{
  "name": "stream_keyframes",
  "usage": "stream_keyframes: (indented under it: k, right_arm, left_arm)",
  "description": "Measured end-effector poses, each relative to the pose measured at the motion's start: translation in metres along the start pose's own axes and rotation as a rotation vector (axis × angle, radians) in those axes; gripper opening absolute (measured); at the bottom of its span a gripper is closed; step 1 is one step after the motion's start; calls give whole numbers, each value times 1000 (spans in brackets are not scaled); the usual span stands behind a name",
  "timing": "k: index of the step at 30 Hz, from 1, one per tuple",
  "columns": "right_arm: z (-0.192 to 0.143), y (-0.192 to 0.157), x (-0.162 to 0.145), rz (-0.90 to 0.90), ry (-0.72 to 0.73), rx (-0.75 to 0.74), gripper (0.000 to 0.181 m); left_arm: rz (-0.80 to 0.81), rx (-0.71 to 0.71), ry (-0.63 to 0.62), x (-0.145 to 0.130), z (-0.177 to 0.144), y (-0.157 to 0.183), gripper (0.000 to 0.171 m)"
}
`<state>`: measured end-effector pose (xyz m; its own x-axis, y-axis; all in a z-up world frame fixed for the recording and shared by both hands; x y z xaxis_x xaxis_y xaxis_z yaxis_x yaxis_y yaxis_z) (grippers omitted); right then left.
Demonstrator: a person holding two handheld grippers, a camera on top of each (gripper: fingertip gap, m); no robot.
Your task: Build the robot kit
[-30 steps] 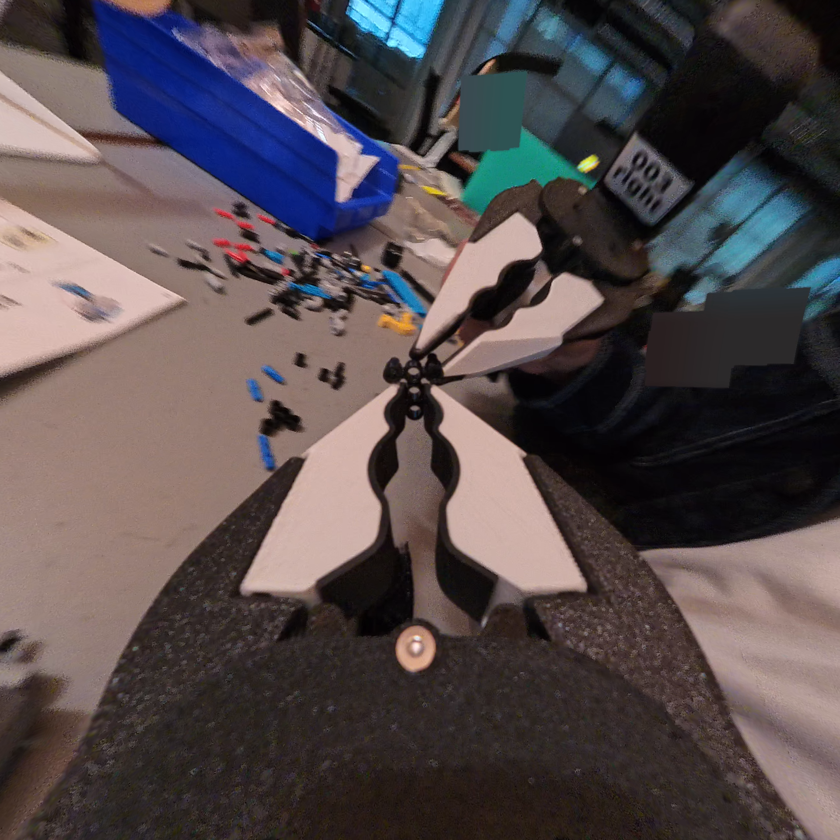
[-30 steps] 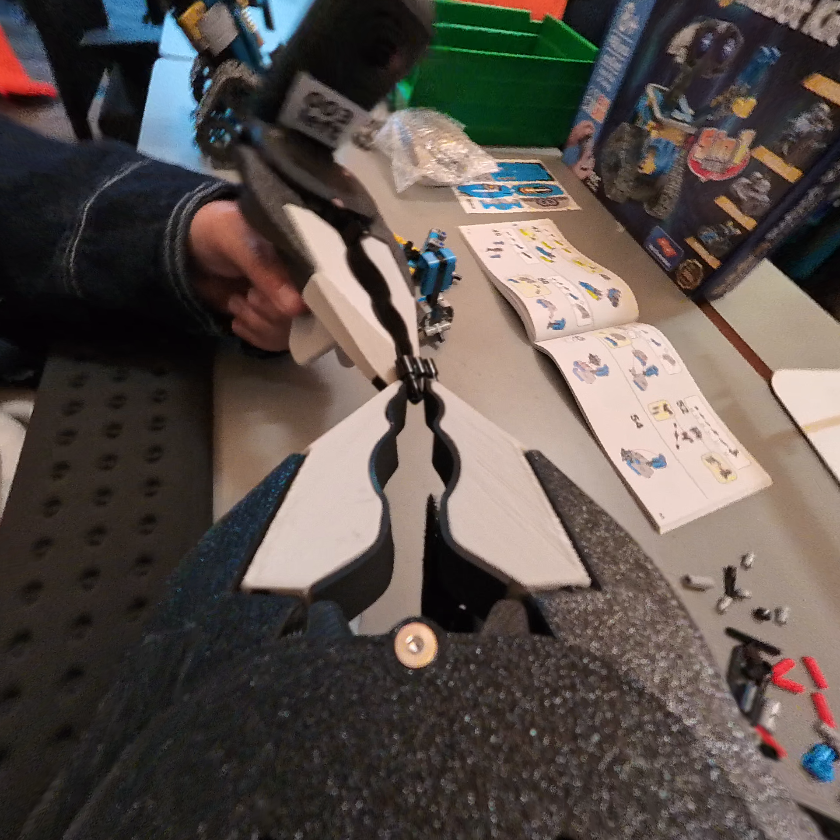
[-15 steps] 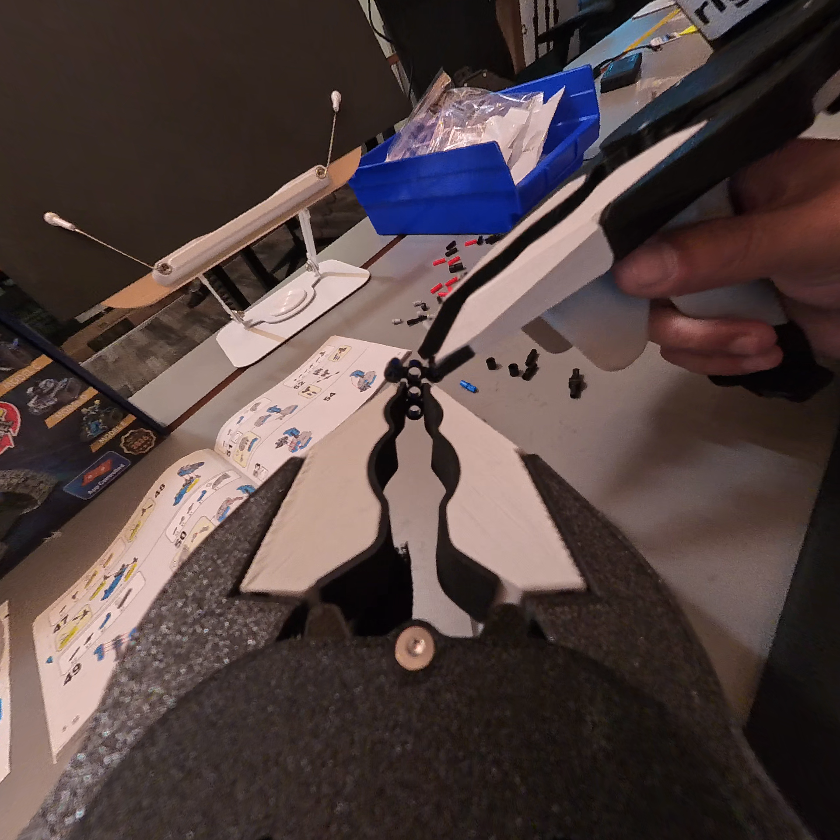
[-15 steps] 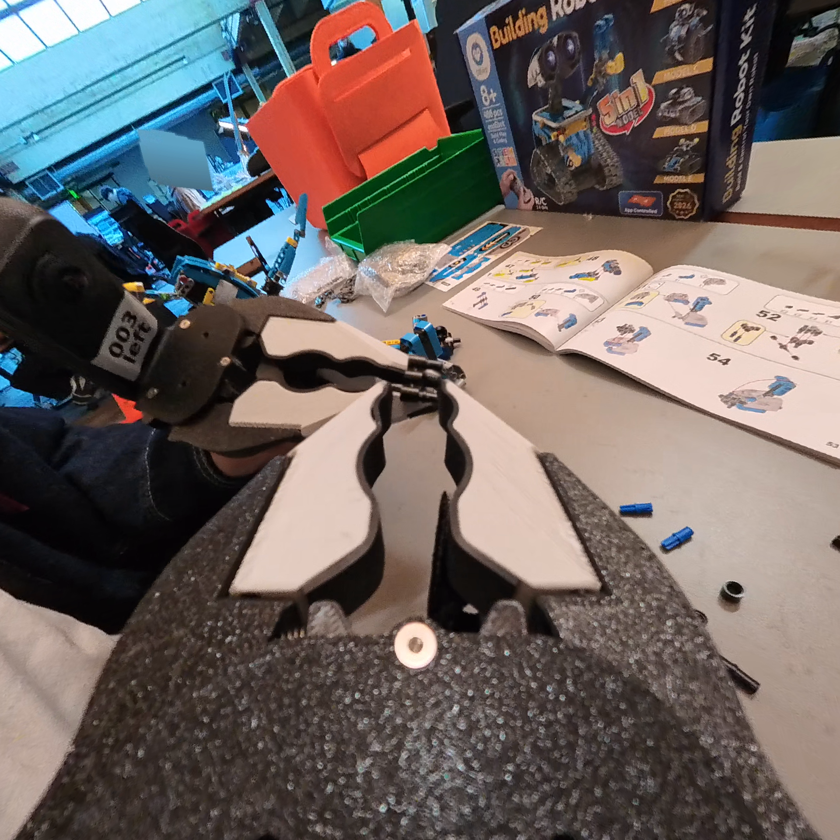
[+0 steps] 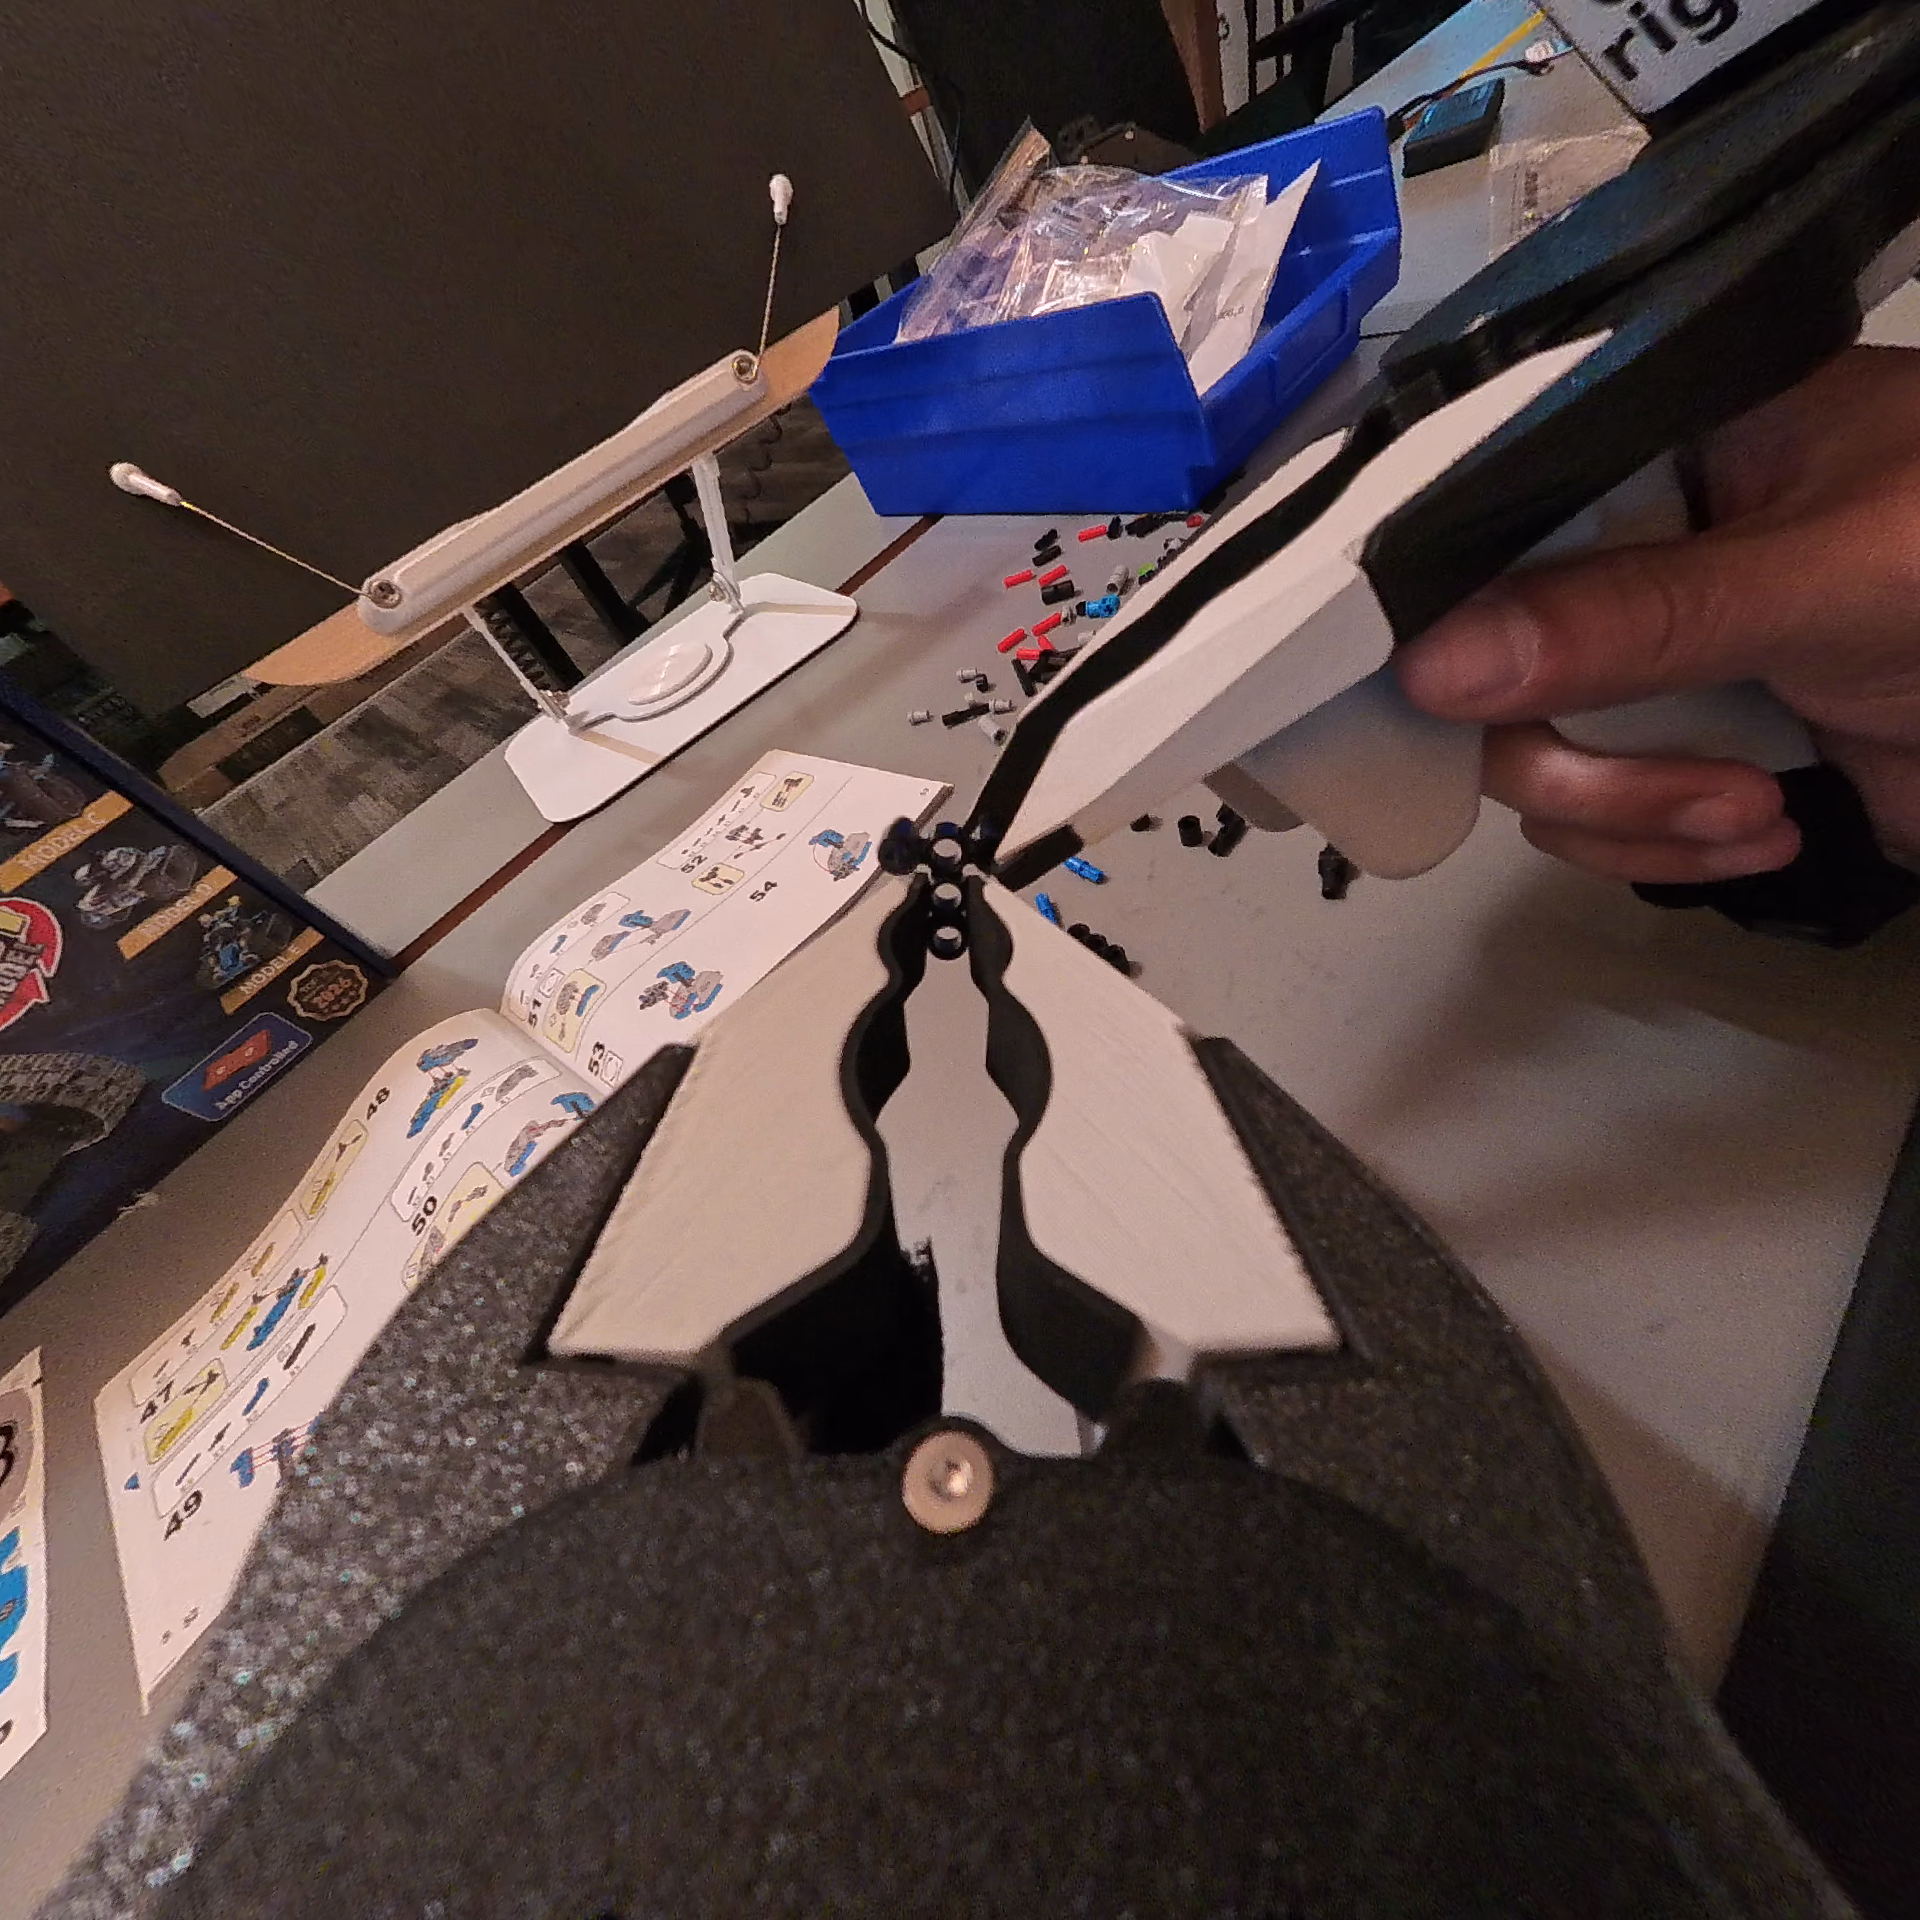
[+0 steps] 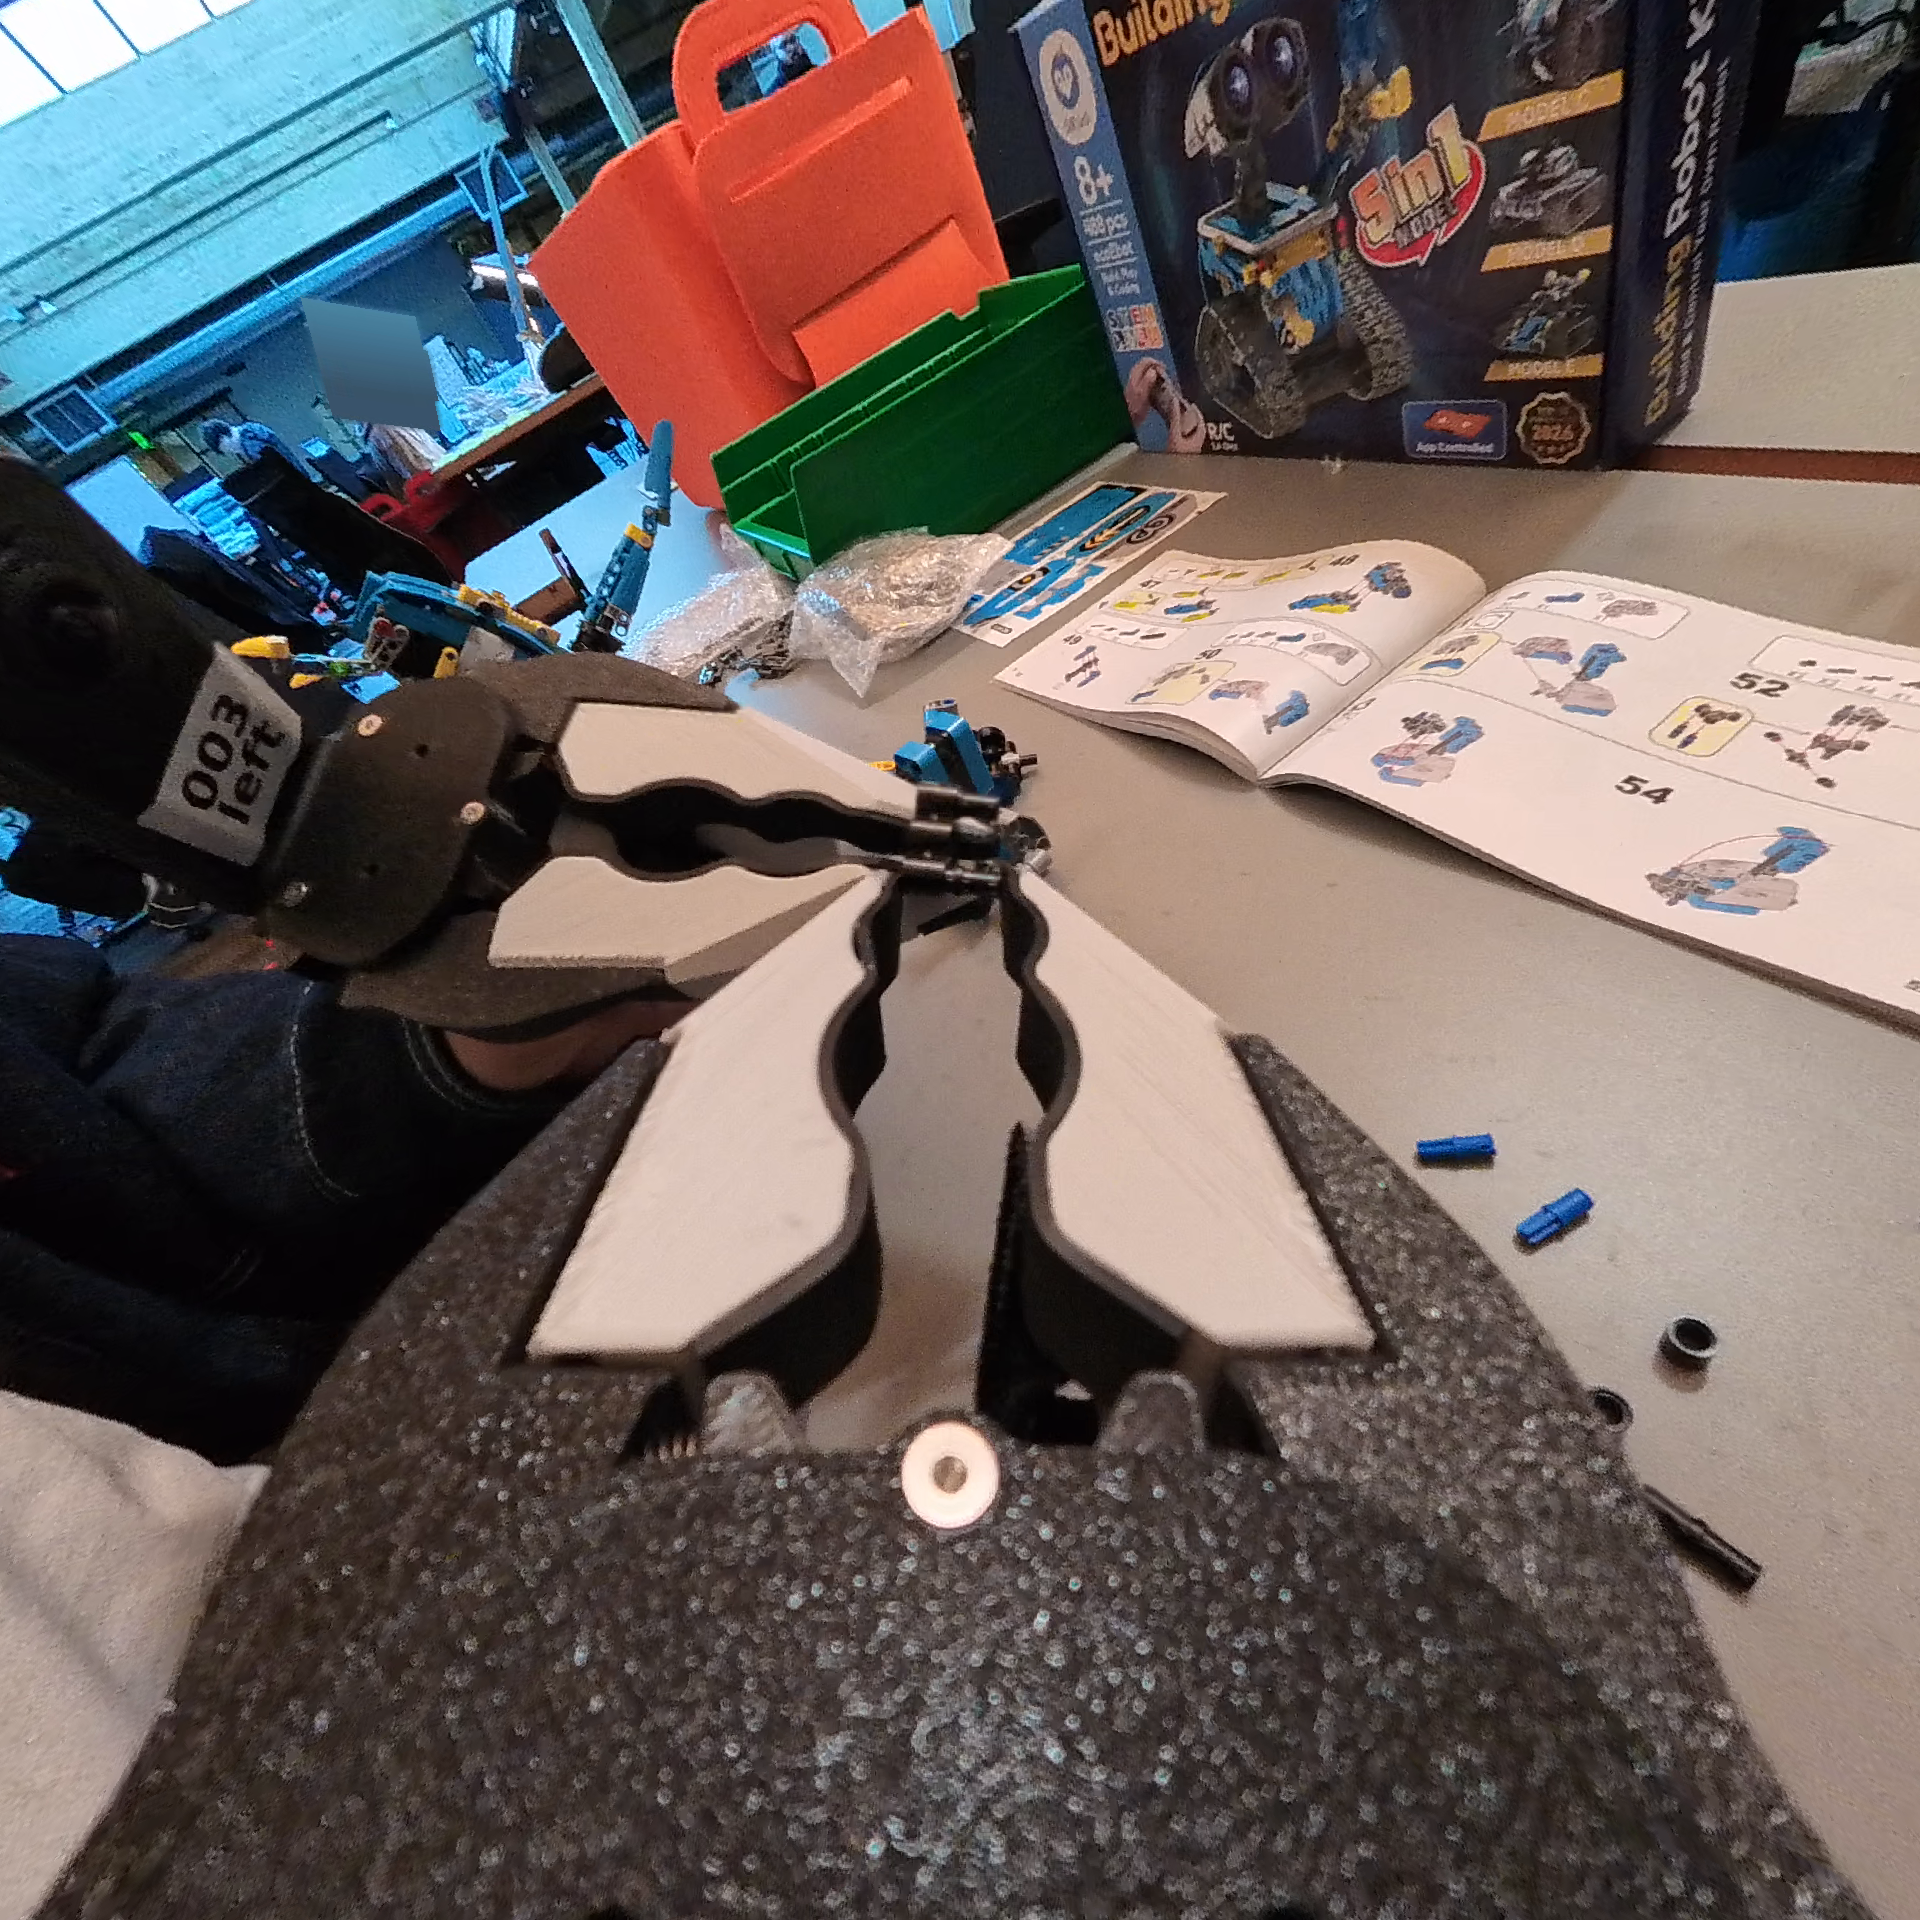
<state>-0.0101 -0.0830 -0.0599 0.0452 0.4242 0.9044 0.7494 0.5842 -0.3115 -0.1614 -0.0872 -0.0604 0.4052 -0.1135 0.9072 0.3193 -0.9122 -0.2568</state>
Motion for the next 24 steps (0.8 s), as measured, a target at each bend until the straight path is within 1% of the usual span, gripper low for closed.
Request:
stream_keyframes:
  k: [6, 14, 19, 21, 23, 24]
  right_arm:
    - [0, 0, -1, -16, -6, -3, 18]
    - [-3, -4, 1, -131, -12, -35, 14]
    - [-1, 1, -1, -12, 2, 10, 15]
    - [-1, 2, -1, 7, 7, 23, 17]
    - [-3, 5, 2, 25, 40, 16, 31]
    - [-4, 5, 4, 36, 56, 21, 33]
  left_arm:
    - [11, 0, -14, -1, 1, 1, 7]
    - [6, -10, -9, -1, 2, 2, 6]
    - [8, -2, -8, 0, 1, 1, 7]
    - [18, -1, -17, -1, 2, 2, 7]
    - [40, 1, -38, -1, 3, 4, 7]
    - [55, 3, -48, -1, 4, 5, 7]
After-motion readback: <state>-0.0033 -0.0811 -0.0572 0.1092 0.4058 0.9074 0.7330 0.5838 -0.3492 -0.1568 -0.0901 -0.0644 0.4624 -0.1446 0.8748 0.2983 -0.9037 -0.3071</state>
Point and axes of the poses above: each gripper's, where its closed fingertips meet, z out along the fingers, x out of its top, y = z × x across the jaws, the point moved 10 cm from there along -z, back along the fingers, and after that the axes turned 15 degrees about -x, right-handed, at the moved point
